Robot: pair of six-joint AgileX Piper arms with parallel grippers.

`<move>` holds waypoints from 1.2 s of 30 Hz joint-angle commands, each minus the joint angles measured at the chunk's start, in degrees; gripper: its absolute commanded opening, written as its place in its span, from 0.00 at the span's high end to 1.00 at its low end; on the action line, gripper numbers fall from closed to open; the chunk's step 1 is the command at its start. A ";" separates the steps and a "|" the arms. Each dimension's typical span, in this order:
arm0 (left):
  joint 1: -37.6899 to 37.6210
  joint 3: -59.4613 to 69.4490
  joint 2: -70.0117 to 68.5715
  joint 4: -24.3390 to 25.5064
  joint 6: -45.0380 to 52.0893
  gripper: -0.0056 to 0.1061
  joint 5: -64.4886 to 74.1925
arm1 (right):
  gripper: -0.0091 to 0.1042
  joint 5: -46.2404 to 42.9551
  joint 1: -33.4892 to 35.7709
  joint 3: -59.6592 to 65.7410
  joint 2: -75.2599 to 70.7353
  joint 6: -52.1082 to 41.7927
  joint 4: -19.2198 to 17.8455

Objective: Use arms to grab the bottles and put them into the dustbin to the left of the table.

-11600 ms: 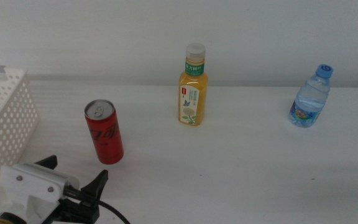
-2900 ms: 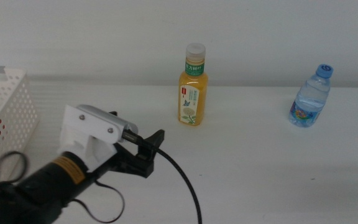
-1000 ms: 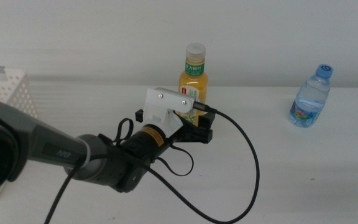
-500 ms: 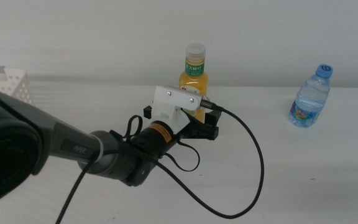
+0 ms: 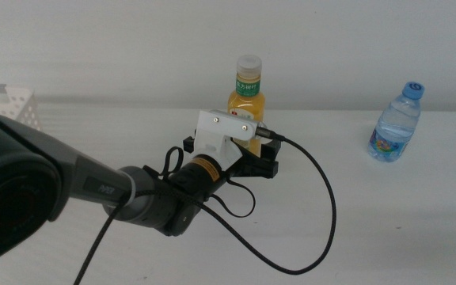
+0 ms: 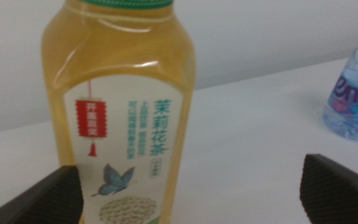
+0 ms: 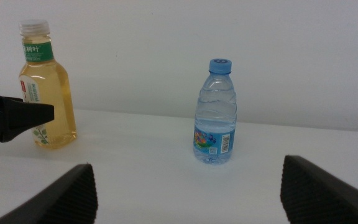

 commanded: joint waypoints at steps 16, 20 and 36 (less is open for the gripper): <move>1.42 -2.44 0.11 -1.04 1.68 0.11 1.50 | 0.22 -0.38 -0.11 2.47 -2.30 -0.14 0.00; 1.42 -3.99 0.35 -1.04 1.95 0.11 3.48 | 0.22 -0.38 -0.11 2.47 -2.30 -0.14 0.00; 1.42 -7.02 2.33 -1.31 2.19 0.11 2.63 | 0.22 -0.38 -0.11 2.47 -2.30 -0.14 0.00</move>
